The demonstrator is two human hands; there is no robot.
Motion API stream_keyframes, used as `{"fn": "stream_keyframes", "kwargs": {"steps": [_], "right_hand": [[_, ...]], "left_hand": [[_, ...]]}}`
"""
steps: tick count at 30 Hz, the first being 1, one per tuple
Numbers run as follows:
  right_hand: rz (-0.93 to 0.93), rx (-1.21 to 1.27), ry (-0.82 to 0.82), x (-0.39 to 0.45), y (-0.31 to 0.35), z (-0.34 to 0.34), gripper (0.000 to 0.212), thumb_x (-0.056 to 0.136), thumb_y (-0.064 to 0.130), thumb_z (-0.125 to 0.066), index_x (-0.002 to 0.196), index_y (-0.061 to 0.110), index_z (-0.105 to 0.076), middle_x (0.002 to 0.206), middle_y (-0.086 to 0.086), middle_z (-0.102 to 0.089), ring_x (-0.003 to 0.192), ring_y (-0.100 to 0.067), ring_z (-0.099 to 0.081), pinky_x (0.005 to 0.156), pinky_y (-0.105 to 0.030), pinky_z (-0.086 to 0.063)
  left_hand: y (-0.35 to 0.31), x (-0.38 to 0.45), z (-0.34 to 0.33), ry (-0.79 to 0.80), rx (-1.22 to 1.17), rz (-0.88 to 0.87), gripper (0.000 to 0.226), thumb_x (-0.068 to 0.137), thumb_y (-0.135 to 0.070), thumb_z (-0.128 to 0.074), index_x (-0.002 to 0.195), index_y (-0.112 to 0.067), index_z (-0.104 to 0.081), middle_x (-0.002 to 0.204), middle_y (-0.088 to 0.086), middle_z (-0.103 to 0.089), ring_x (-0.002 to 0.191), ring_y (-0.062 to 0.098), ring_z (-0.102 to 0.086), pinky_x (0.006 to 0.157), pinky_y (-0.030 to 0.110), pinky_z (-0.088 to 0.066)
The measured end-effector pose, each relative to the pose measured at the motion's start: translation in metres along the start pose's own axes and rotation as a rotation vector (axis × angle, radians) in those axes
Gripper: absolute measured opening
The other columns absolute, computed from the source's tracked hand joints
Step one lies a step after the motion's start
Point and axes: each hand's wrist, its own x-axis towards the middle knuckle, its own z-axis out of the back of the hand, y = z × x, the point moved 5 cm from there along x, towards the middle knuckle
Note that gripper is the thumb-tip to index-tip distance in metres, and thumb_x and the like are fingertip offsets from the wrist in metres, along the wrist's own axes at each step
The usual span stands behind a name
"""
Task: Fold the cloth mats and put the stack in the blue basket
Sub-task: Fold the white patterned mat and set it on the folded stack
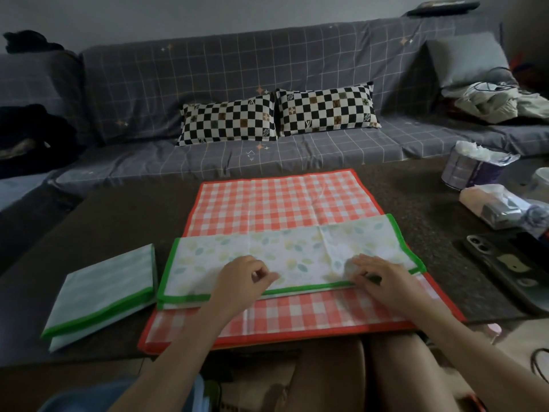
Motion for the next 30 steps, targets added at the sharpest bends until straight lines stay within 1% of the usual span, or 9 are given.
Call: {"fn": "stream_keyframes", "kwargs": {"steps": [2,4,7,10,14,16,19,23,30], "right_hand": [[0.009,-0.007,-0.005,-0.001,0.001,0.000,0.011,0.087,0.030,-0.064,0.093,0.024,-0.071,0.130,0.009,-0.058,0.128,-0.005,-0.044,0.104,-0.012,-0.020],[0.008,-0.010,-0.010,-0.001,0.001,0.000,0.011,0.086,0.030,-0.065,0.094,0.024,-0.071,0.129,0.008,-0.059,0.127,-0.005,-0.046,0.105,-0.012,-0.020],[0.003,-0.010,-0.034,-0.002,0.002,0.001,0.013,0.084,0.027,-0.068,0.093,0.019,-0.072,0.125,0.005,-0.061,0.125,-0.009,-0.050,0.106,-0.015,-0.023],[-0.001,-0.048,-0.038,0.000,0.005,0.001,0.014,0.086,0.028,-0.066,0.095,0.020,-0.072,0.122,0.008,-0.063,0.117,-0.009,-0.055,0.096,-0.015,-0.035],[-0.042,-0.183,-0.062,0.014,0.007,-0.001,0.021,0.088,0.039,-0.057,0.099,0.024,-0.067,0.103,0.008,-0.067,0.095,-0.012,-0.061,0.079,-0.024,-0.045],[-0.059,-0.238,-0.090,0.026,0.010,-0.006,0.024,0.090,0.041,-0.054,0.103,0.024,-0.065,0.104,0.006,-0.064,0.099,-0.017,-0.057,0.083,-0.028,-0.041],[-0.032,-0.255,-0.048,0.049,0.022,-0.021,0.033,0.093,0.036,-0.047,0.123,0.026,-0.056,0.126,0.005,-0.056,0.118,-0.020,-0.047,0.098,-0.031,-0.034],[-0.028,-0.222,0.069,0.083,0.037,-0.046,0.047,0.099,0.031,-0.032,0.145,0.026,-0.030,0.154,0.003,-0.026,0.144,-0.017,-0.016,0.117,-0.032,-0.010],[-0.124,-0.319,0.177,0.099,0.019,-0.065,0.054,0.099,0.044,-0.012,0.150,0.028,-0.003,0.159,0.009,-0.001,0.146,-0.013,0.005,0.119,-0.037,0.005]], "left_hand": [[-0.007,0.015,-0.003,-0.061,-0.004,-0.015,0.025,0.093,-0.044,-0.052,0.088,-0.024,-0.066,0.095,-0.008,-0.060,0.093,0.009,-0.054,0.084,0.027,-0.041],[-0.014,0.034,-0.012,-0.021,0.043,0.012,0.033,0.097,-0.041,-0.044,0.120,-0.025,-0.062,0.129,-0.004,-0.054,0.124,0.017,-0.044,0.104,0.033,-0.031],[-0.020,0.057,-0.031,0.150,0.138,0.117,0.054,0.100,-0.047,-0.028,0.151,-0.030,-0.021,0.161,0.001,-0.007,0.147,0.024,-0.002,0.118,0.044,0.000],[-0.019,0.062,-0.047,0.213,0.275,0.167,0.060,0.098,-0.054,-0.012,0.152,-0.032,0.002,0.161,0.001,0.009,0.146,0.028,0.012,0.116,0.052,0.010],[-0.017,0.060,-0.052,0.200,0.358,0.169,0.061,0.096,-0.055,-0.006,0.151,-0.033,0.007,0.161,-0.001,0.009,0.147,0.028,0.011,0.116,0.054,0.008],[-0.016,0.061,-0.053,0.181,0.364,0.162,0.060,0.096,-0.054,-0.005,0.151,-0.033,0.006,0.161,-0.001,0.008,0.147,0.027,0.011,0.116,0.054,0.009],[-0.014,0.062,-0.054,0.164,0.351,0.156,0.058,0.097,-0.051,-0.006,0.151,-0.034,0.006,0.160,-0.002,0.008,0.147,0.026,0.011,0.115,0.056,0.010],[-0.012,0.063,-0.057,0.169,0.346,0.163,0.055,0.099,-0.047,-0.006,0.150,-0.036,0.007,0.160,-0.003,0.008,0.147,0.025,0.013,0.114,0.059,0.008],[-0.011,0.064,-0.058,0.159,0.311,0.168,0.053,0.100,-0.042,-0.009,0.150,-0.036,0.006,0.160,-0.003,0.009,0.146,0.024,0.014,0.114,0.060,0.009]]}}
